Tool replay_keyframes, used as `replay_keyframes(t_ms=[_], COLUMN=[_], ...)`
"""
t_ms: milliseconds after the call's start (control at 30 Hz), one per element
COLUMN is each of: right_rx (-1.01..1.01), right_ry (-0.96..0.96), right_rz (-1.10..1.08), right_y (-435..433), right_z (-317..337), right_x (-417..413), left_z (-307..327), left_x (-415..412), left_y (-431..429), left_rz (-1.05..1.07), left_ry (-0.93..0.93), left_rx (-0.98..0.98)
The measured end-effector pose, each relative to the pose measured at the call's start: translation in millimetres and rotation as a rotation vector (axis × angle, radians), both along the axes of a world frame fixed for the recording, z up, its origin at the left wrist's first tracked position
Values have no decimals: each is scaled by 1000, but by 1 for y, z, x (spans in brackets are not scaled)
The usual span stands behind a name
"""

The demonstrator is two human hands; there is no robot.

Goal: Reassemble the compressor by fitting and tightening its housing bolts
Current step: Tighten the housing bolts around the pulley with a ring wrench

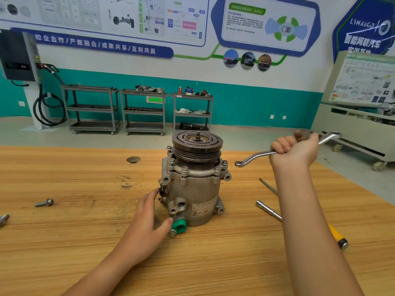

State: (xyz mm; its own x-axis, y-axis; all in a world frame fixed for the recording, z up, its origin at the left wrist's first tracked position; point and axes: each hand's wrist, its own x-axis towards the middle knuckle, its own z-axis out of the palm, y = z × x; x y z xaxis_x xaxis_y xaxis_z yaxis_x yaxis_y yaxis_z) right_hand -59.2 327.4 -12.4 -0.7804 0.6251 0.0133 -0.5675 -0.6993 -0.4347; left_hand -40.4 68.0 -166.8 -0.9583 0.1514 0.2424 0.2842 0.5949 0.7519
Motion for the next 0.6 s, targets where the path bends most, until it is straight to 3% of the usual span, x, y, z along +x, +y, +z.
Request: replay_keyframes(t_ms=[267, 400, 600], right_rx=[-69, 160, -87], right_ry=[-14, -135, -70], right_rz=[119, -93, -233], right_y=[-2, -10, -4], right_z=[-12, -37, -36], right_x=[-34, -27, -5], left_z=[0, 0, 0], left_x=[1, 0, 1], left_y=[0, -1, -1], left_rz=[5, 2, -6], left_ry=[-7, -18, -16], left_rx=[-2, -14, -10])
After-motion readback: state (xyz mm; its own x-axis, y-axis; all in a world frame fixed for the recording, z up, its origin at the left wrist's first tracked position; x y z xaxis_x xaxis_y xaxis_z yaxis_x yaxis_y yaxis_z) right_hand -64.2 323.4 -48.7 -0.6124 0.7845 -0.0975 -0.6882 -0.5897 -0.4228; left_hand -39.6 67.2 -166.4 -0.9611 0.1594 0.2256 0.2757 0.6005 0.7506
